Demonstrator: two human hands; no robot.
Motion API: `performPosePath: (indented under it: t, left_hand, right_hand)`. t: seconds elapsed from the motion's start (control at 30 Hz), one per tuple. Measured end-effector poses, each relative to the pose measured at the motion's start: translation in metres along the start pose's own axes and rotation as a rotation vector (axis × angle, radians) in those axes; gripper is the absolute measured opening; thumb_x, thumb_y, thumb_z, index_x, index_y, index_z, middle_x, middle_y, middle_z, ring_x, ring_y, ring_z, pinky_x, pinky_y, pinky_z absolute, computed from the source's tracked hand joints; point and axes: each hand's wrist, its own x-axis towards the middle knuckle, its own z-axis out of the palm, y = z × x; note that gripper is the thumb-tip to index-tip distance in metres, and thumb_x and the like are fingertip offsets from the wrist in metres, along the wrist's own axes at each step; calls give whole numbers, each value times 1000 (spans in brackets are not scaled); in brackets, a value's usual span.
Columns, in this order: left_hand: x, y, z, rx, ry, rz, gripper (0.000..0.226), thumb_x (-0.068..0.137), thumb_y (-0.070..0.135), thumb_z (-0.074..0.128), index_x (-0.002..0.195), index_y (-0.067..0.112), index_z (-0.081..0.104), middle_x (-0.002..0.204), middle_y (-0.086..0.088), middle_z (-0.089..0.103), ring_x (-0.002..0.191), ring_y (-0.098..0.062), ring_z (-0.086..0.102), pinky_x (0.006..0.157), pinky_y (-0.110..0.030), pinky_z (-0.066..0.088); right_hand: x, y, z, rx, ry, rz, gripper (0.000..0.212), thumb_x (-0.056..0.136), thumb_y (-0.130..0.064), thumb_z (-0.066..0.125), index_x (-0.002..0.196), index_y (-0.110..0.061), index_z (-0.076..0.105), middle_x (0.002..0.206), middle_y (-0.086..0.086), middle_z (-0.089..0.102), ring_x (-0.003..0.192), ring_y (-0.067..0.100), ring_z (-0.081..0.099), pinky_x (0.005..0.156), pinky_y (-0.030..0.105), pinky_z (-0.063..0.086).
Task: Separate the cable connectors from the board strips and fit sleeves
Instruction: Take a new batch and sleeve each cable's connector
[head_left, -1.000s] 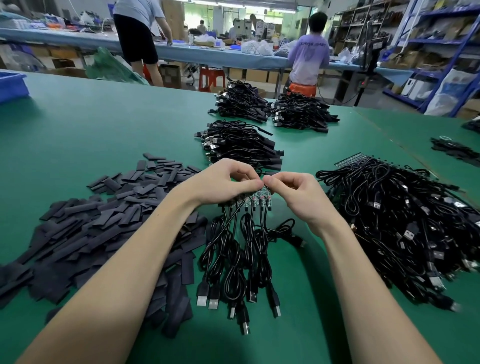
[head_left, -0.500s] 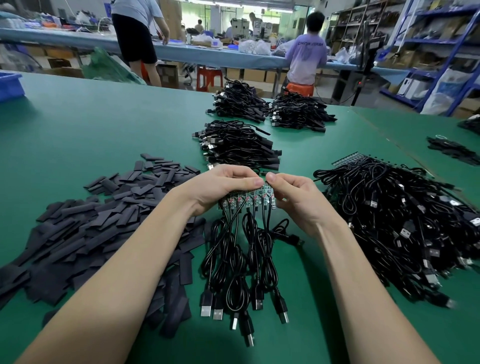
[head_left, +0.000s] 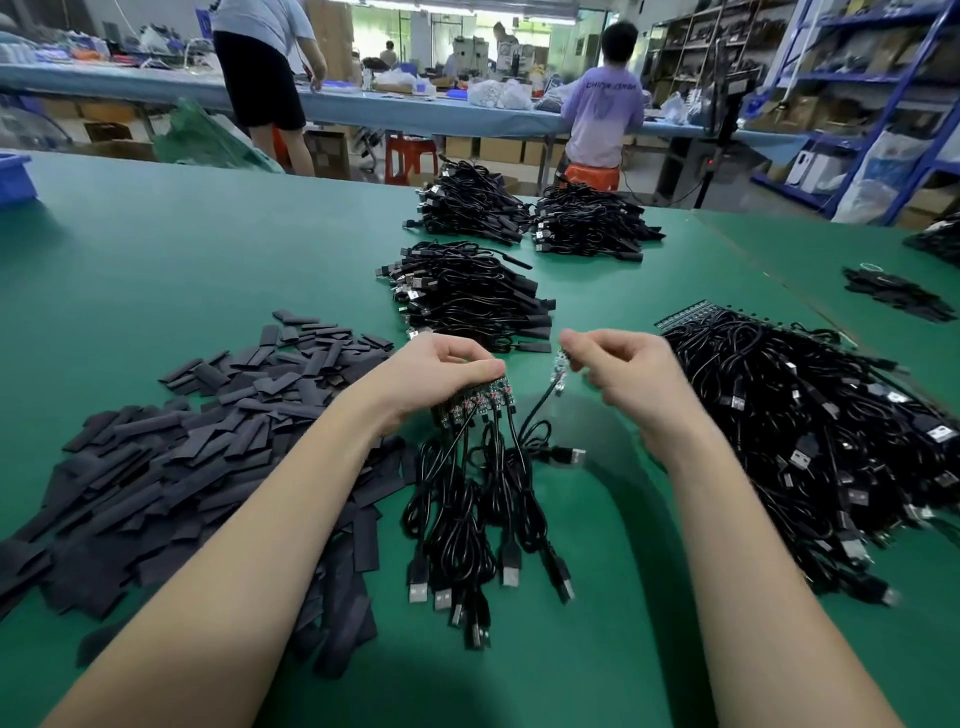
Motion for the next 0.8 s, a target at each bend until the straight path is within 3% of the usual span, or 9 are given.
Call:
performPosePath:
  t: [0.1,0.17,0.3,0.5,0.67,0.73,0.8]
  left_hand:
    - [3,-7,1,232,70,14,19,91,43,70,83,28,77,76,2,71,69,-3,59,72,-20,44]
    - [3,-7,1,332,86,42,20,92,43,69,81,28,75,69,6,64,59,-1,51,61,-14,41]
    - [2,-4,-5,252,27,49,21,94,44,66,85,26,74,78,3,64,71,-8,54,73,-25,45]
    - [0,2,-8,65,-70,49,16,93,44,68,86,32,76,82,20,71,87,0,63,88,-25,42]
    - [2,-4,-1,344,30,53,20,93,41,67,83,25,73,65,12,58,56,-1,48,66,-23,40]
    - [1,-5,4,478,75,66,14,93,38,66,86,27,71,72,13,63,64,-1,56,70,-24,48]
    - [1,-1,10,525,134,141,8,96,34,63,99,27,68,90,12,69,85,-4,64,85,-29,53]
  right_hand:
    - [1,-12,-11,-128,131,-96,32,90,-49,73,74,-21,77,64,-11,68,51,0,50,59,22,44]
    - [2,-18,-10,-249,229,-144,29,91,-49,72,72,-27,75,66,-19,67,52,0,51,61,26,45]
    - [0,-14,-8,-488,414,-145,26,94,-48,67,75,-31,69,75,-18,67,68,16,62,63,30,43]
    - [0,-5,-11,-455,578,-152,25,98,-44,64,81,-27,72,68,-21,60,72,15,63,58,23,39]
    - [-1,-22,-15,-425,503,-196,27,96,-47,65,74,-32,68,77,-21,67,59,10,60,57,22,41]
    - [-2,-34,-16,-418,439,-224,27,95,-47,66,72,-33,68,76,-22,68,56,12,60,59,24,47]
    - [-4,-45,-17,-427,388,-243,29,94,-47,67,69,-34,67,74,-21,68,53,12,57,61,26,49]
